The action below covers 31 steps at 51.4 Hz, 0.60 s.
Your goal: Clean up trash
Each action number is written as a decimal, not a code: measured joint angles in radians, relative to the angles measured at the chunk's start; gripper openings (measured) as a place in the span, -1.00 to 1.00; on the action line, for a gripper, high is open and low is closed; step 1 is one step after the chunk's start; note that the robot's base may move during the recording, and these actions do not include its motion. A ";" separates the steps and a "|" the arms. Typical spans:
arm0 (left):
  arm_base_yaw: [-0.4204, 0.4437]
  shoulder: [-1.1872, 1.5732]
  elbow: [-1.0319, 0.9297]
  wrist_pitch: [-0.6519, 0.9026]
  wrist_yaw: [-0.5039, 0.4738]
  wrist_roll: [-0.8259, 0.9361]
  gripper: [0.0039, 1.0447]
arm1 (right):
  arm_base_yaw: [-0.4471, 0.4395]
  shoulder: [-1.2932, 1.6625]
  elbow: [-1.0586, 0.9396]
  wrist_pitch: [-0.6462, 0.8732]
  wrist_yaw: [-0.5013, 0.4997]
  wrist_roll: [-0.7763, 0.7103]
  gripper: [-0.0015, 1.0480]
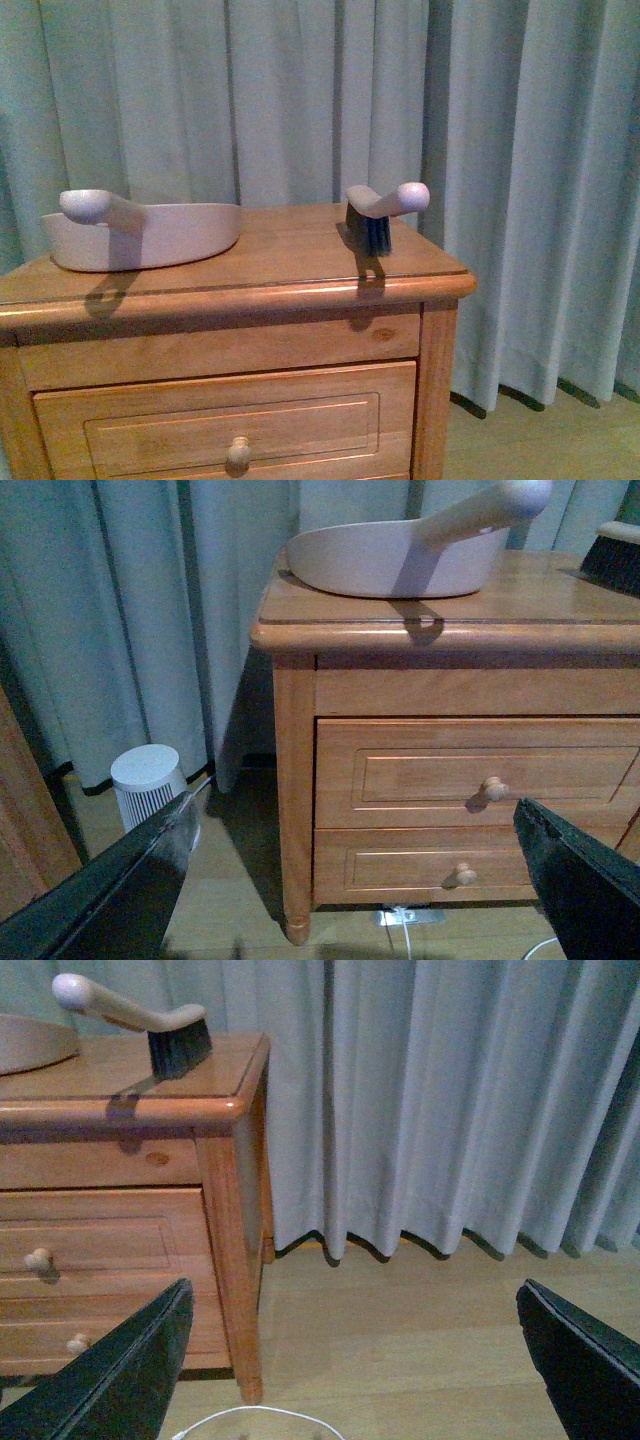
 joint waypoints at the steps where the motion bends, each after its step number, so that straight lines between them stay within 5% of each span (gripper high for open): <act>1: 0.000 0.000 0.000 0.000 0.000 0.000 0.86 | 0.000 0.000 0.000 0.000 0.000 0.000 0.86; 31: 0.000 0.000 0.000 0.000 0.000 0.000 0.86 | 0.000 0.000 0.000 0.000 0.000 0.000 0.86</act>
